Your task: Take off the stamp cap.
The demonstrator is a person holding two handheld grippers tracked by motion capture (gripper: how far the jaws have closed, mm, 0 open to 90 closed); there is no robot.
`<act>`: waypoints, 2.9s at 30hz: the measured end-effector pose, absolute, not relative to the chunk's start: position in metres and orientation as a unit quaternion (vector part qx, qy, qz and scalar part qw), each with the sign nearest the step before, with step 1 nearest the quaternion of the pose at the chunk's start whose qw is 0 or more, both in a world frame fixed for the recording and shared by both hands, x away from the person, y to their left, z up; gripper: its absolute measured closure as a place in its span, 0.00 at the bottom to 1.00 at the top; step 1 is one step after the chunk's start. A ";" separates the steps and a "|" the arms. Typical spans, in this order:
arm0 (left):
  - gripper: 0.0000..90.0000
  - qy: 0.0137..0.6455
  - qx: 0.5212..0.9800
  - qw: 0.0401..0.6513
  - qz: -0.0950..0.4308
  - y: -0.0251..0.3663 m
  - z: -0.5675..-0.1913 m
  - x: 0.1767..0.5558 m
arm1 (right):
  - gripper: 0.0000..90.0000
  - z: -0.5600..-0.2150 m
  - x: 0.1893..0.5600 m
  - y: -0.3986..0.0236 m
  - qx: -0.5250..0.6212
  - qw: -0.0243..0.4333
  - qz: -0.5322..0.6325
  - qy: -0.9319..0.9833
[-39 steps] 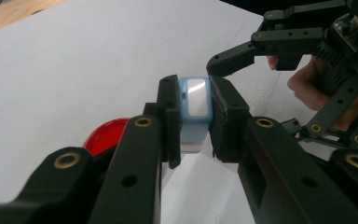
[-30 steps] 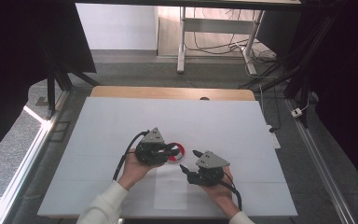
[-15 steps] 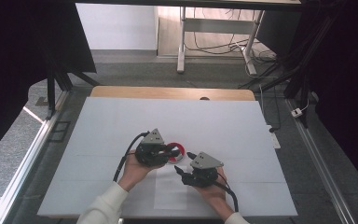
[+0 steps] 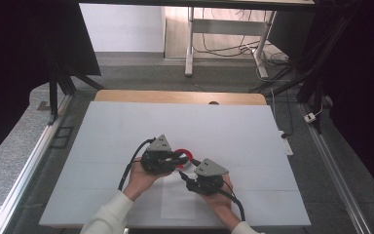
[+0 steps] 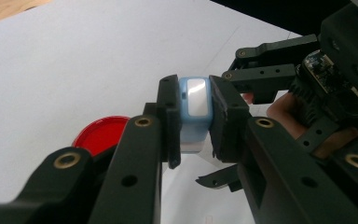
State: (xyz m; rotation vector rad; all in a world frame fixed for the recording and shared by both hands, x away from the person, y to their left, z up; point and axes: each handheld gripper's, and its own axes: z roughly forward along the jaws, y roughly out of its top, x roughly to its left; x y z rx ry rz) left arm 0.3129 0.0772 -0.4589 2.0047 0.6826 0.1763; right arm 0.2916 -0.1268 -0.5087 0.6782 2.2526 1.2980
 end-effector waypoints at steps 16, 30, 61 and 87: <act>0.83 0.280 0.823 0.489 0.070 0.077 -0.459 0.313 | 0.58 -0.508 0.295 -0.124 0.245 0.238 0.463 0.818; 0.83 0.281 0.824 0.487 0.069 0.076 -0.459 0.313 | 0.68 -0.507 0.294 -0.125 0.243 0.249 0.460 0.817; 0.83 0.284 0.823 0.487 0.070 0.076 -0.459 0.313 | 0.72 -0.510 0.293 -0.125 0.240 0.262 0.451 0.819; 0.84 0.298 0.812 0.498 0.066 0.076 -0.460 0.311 | 0.72 -0.512 0.288 -0.127 0.242 0.276 0.454 0.812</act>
